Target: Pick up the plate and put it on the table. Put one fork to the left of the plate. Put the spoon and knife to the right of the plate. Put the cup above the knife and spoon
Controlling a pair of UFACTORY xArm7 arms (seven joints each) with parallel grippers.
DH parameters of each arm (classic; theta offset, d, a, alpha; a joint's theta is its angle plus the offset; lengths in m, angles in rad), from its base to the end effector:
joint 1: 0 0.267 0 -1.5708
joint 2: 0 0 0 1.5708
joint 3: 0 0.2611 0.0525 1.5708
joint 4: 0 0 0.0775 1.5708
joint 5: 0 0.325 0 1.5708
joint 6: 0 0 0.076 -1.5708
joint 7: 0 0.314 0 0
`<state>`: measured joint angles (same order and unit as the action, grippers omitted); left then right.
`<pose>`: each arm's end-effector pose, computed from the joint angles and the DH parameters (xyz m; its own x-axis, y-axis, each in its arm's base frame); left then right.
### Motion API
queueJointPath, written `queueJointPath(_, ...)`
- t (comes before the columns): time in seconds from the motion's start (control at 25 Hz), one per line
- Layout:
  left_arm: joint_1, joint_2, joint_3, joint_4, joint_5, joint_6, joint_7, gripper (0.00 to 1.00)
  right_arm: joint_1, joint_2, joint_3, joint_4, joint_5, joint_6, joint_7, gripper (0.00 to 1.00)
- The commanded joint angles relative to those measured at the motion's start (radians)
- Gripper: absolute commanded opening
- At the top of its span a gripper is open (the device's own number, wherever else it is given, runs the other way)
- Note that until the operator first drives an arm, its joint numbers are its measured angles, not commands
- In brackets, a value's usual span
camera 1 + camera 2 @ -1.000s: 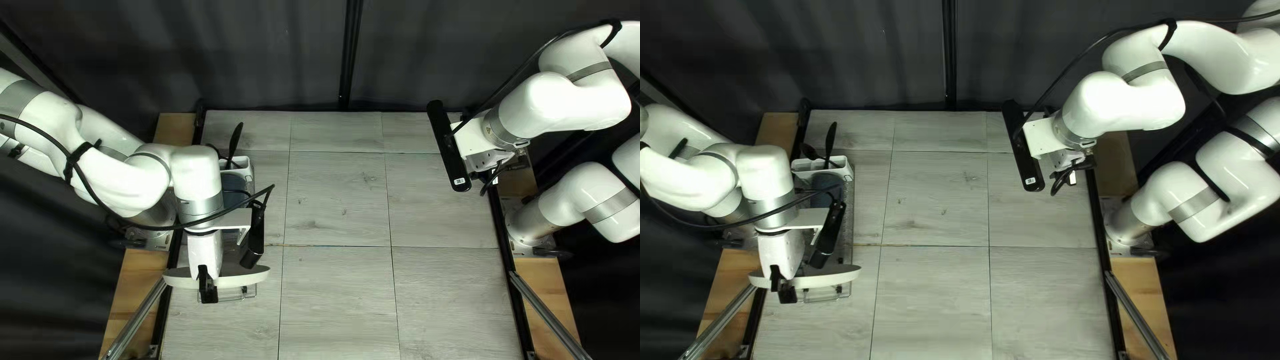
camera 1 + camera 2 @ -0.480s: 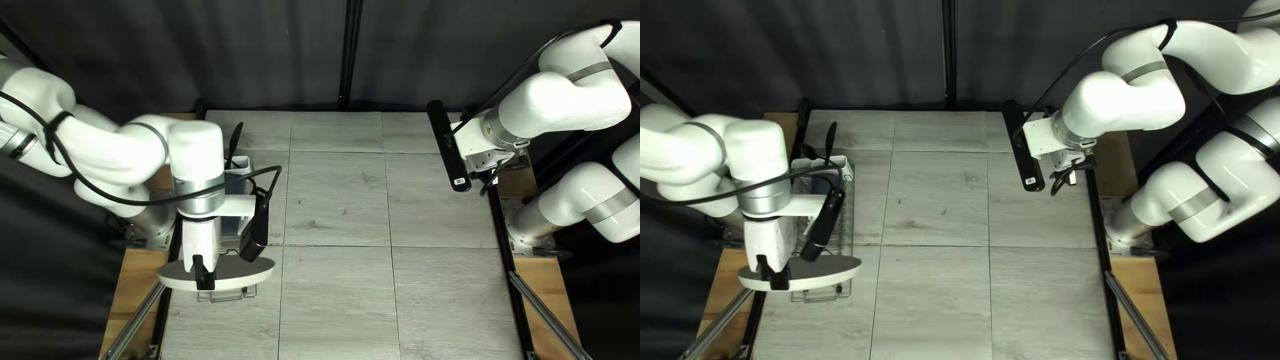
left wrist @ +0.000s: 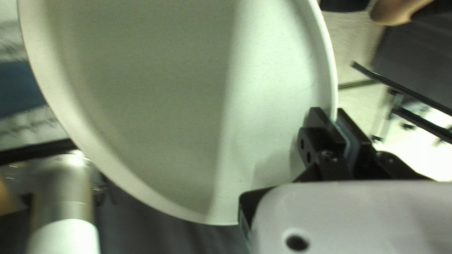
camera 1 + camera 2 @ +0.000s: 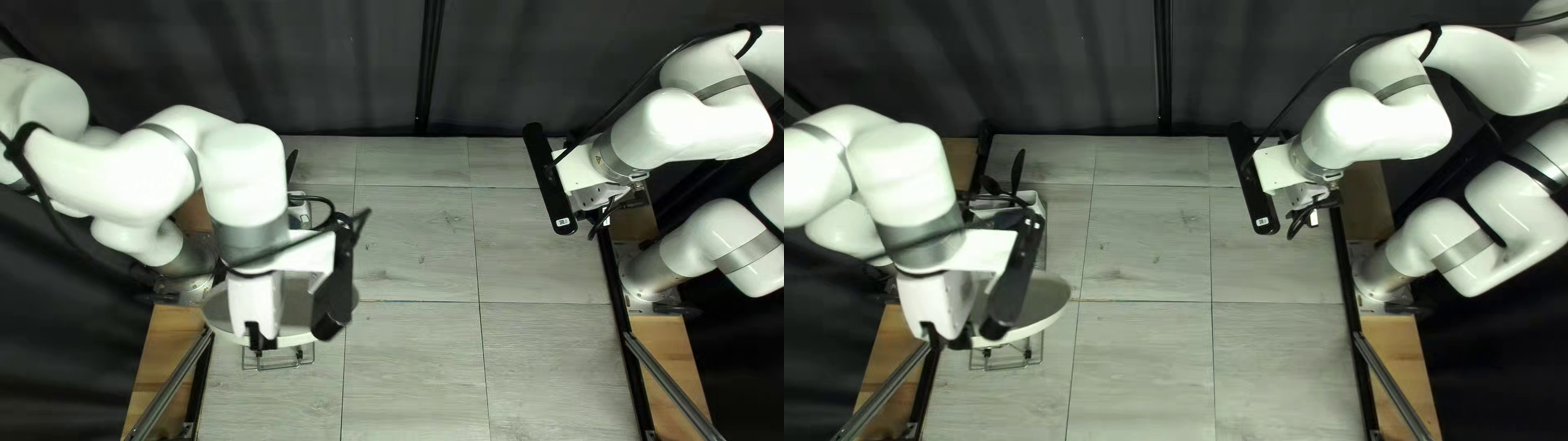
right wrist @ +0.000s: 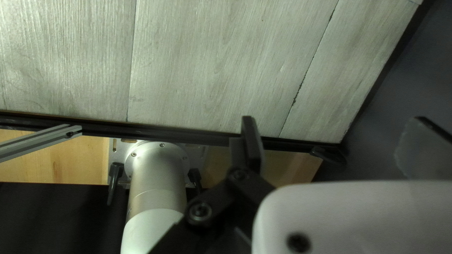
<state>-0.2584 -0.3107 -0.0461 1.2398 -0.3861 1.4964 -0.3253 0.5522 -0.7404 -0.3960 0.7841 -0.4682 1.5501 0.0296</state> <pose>0.3377 -0.2273 0.3140 0.9972 0.0280 -0.0700 0.0514 -0.9316 0.3599 0.2861 -0.0661 0.2283 0.9672 0.2475 -0.0569 0.2539 -0.9455 0.2037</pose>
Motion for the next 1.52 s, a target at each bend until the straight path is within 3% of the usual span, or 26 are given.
queueJointPath(0.04, 0.0, 0.005, -0.002, 0.006, 0.005, 0.0, -0.001, 0.0, 0.0, 0.0, 0.0, 0.0, 0.0, 0.0, 0.0, 1.0)
queueJointPath(0.4, 0.0, 0.005, -0.002, 0.006, 0.005, 0.0, -0.001, 0.0, 0.0, 0.0, 0.0, 0.0, 0.0, 0.0, 0.0, 1.0)
queueJointPath(0.72, 0.0, 0.005, -0.002, 0.006, 0.005, 0.0, -0.001, 0.0, -0.089, -0.197, -0.034, 0.074, 0.012, 0.217, -0.106, 1.0)
queueJointPath(0.92, 0.002, 0.0, 0.005, -0.01, -0.011, -0.012, 0.008, 0.0, -0.104, -0.233, -0.003, 0.044, 0.034, 0.235, -0.068, 1.0)
queueJointPath(1.2, 0.006, 0.161, 0.001, 0.063, 0.133, -0.148, 0.192, 0.0, -0.104, -0.233, -0.003, 0.044, 0.034, 0.235, -0.068, 1.0)
queueJointPath(1.32, 0.002, 0.291, -0.003, 0.12, 0.227, -0.228, 0.294, 0.0, -0.104, -0.233, -0.003, 0.044, 0.034, 0.235, -0.068, 1.0)
queueJointPath(1.52, 0.002, 0.291, -0.003, 0.12, 0.227, -0.228, 0.294, 0.0, -0.104, -0.233, -0.003, 0.044, 0.034, 0.235, -0.068, 1.0)
